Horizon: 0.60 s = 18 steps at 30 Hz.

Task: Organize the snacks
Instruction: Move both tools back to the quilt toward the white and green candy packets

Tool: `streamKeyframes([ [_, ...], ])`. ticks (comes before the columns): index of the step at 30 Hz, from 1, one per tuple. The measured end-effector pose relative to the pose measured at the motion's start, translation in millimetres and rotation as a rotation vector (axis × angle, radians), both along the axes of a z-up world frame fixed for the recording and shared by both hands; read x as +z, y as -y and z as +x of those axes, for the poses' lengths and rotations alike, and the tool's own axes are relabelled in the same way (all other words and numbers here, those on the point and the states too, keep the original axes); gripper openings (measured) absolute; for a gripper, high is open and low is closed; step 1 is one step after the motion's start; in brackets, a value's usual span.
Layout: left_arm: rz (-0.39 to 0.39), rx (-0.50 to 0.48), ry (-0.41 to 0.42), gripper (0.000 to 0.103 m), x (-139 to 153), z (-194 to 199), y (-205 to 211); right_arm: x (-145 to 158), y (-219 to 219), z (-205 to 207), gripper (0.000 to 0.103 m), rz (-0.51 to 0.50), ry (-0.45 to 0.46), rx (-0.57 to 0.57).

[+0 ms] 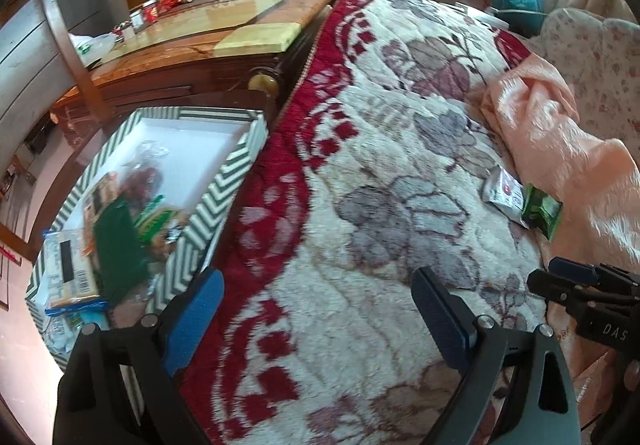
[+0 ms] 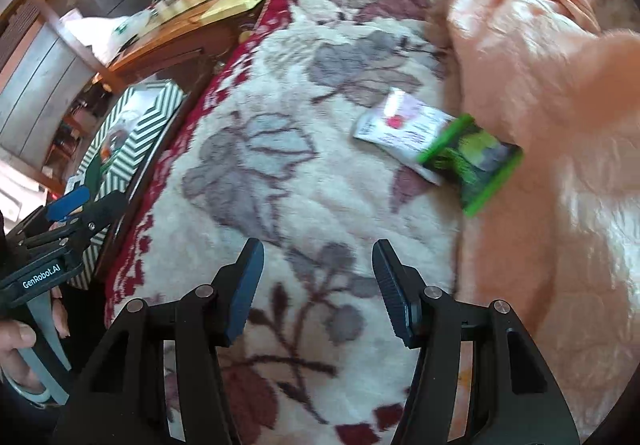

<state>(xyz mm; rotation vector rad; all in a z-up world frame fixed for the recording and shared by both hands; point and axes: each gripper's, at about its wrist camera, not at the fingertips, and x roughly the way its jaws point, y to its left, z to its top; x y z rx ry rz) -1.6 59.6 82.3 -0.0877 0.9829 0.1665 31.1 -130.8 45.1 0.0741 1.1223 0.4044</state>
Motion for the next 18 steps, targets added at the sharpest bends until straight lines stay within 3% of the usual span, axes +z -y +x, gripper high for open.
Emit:
streamKeyframes([
  [15, -0.022, -0.051, -0.051, 0.096, -18, 16, 25, -3, 48, 14, 0.058, 0.005, -0.002, -0.105],
  [18, -0.022, -0.052, -0.058, 0.096, -21, 16, 25, 0, 47, 21, 0.058, -0.042, 0.019, -0.093],
])
